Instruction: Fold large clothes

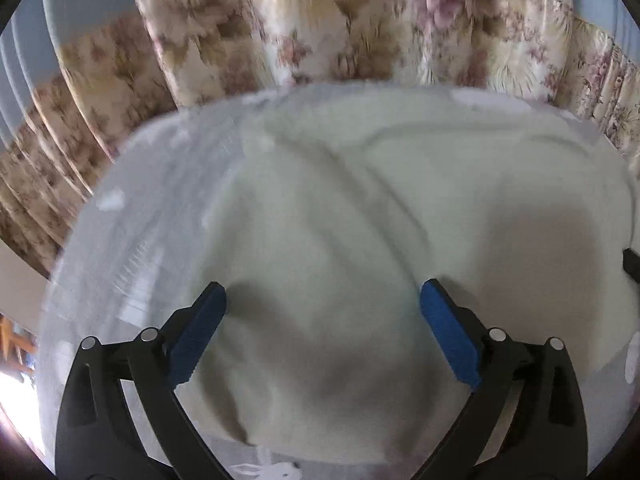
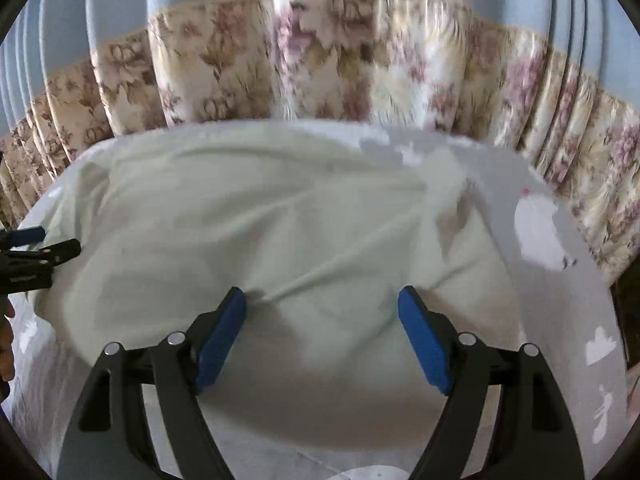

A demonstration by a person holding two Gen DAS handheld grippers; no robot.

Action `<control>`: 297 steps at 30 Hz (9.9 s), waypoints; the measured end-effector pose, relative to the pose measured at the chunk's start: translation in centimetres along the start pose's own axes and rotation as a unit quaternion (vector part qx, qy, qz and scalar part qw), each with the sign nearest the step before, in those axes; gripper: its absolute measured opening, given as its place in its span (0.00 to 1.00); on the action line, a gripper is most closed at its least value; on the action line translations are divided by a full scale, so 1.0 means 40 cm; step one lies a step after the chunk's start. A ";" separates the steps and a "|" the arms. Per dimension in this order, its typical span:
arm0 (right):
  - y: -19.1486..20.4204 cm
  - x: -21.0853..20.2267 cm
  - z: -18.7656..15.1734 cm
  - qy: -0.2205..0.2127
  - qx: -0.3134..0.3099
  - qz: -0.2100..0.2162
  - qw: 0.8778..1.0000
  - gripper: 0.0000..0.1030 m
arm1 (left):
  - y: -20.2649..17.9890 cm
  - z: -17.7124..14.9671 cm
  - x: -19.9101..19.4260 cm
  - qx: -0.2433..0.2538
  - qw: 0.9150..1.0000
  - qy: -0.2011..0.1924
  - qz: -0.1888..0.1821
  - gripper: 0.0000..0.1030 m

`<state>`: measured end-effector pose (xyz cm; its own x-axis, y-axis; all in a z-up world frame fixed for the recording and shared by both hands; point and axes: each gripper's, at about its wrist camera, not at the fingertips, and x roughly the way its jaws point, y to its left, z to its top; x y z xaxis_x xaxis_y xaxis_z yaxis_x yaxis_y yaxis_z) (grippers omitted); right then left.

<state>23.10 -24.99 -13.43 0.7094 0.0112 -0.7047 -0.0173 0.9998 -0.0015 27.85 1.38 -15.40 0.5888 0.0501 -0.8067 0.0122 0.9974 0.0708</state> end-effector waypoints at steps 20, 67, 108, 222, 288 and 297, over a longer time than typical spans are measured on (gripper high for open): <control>-0.020 0.046 -0.030 0.023 0.016 0.008 1.000 0.91 | 0.017 -0.024 0.045 -0.009 1.000 0.002 -0.021 0.97; -0.338 0.070 -0.067 0.050 0.203 0.251 0.945 0.78 | -0.251 0.022 0.020 0.059 0.996 0.032 -0.058 0.97; -0.030 0.016 0.105 -0.007 0.071 0.162 0.984 0.25 | -0.257 0.023 0.025 0.057 0.996 0.032 -0.054 0.97; 0.360 0.018 0.300 0.007 -0.074 0.177 0.981 0.50 | 0.242 0.074 -0.146 0.054 0.995 -0.066 -0.054 0.92; 0.424 -0.030 0.163 -0.013 -0.120 0.203 0.972 0.56 | 0.416 0.117 -0.033 -0.098 0.969 0.019 -0.225 0.78; 0.412 -0.067 0.116 -0.013 -0.100 0.185 0.978 0.56 | 0.303 -0.014 -0.005 -0.050 0.970 0.068 -0.229 0.29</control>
<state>24.17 -8.46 -8.25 0.6463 0.3736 -0.6654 -0.4110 0.9051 0.1090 27.42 13.49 -14.72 0.4276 -0.4002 -0.8105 0.1653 0.9162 -0.3651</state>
